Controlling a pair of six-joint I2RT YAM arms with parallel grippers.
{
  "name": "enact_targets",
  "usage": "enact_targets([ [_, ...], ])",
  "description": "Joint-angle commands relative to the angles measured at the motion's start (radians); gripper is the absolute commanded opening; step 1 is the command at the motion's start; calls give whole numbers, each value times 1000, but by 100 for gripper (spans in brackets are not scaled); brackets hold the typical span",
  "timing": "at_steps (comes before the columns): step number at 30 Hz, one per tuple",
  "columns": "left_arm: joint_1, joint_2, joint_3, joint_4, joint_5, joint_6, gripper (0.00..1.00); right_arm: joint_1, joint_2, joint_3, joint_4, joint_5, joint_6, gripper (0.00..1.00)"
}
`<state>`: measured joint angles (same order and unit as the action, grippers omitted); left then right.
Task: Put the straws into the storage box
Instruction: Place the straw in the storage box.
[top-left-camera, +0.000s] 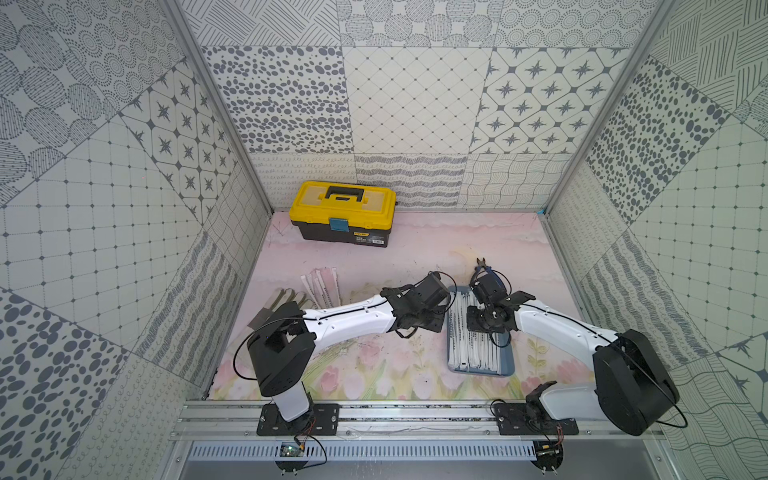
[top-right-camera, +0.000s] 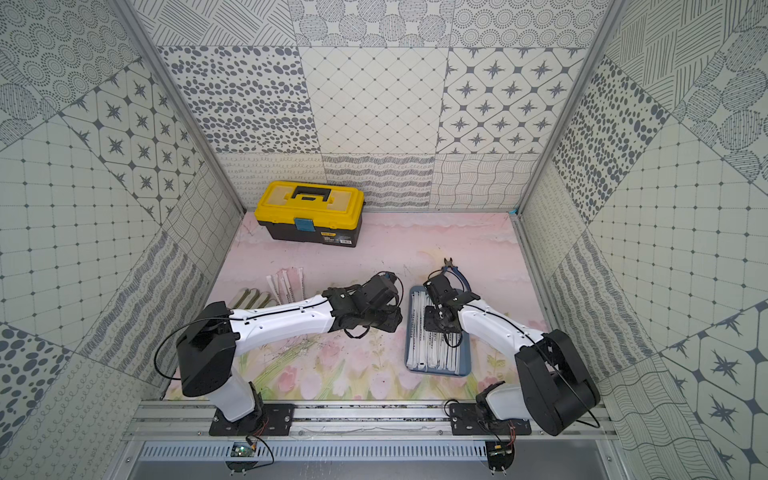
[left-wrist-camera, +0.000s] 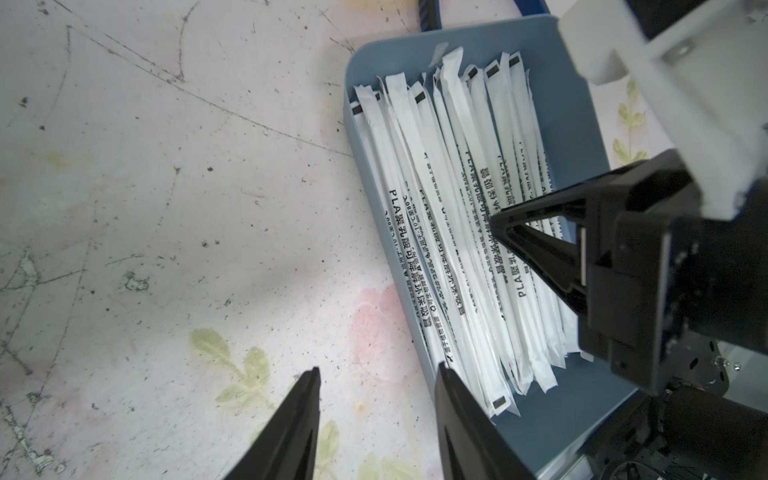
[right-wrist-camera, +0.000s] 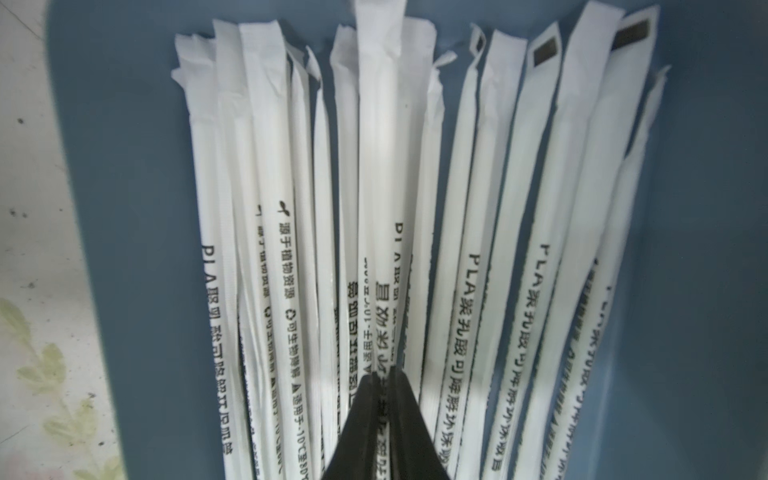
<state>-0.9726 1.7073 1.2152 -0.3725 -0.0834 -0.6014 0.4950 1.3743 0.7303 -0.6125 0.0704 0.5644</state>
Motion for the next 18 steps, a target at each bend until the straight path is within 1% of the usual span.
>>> enact_targets([
  [1,0,-12,-3,5,-1,25,49,7,10,9,11,-3,1,16],
  [4,13,-44,-23,-10,-36,37,50,43,-18,47,-35,23,23,26],
  [6,36,-78,-46,-15,-52,45,50,81,-29,81,-68,50,63,32],
  [9,101,-143,-76,-55,-83,64,50,210,-25,151,-104,153,201,39],
  [10,132,-170,-88,-69,-96,70,50,276,-14,178,-93,192,250,40],
  [12,196,-232,-119,-123,-117,80,50,380,41,243,-57,241,311,40],
  [14,268,-296,-164,-158,-154,81,50,457,143,334,-31,266,331,41],
  [16,337,-344,-199,-200,-168,76,50,486,238,410,-24,252,335,43],
  [18,405,-385,-243,-238,-174,67,50,498,294,454,10,215,326,43],
])
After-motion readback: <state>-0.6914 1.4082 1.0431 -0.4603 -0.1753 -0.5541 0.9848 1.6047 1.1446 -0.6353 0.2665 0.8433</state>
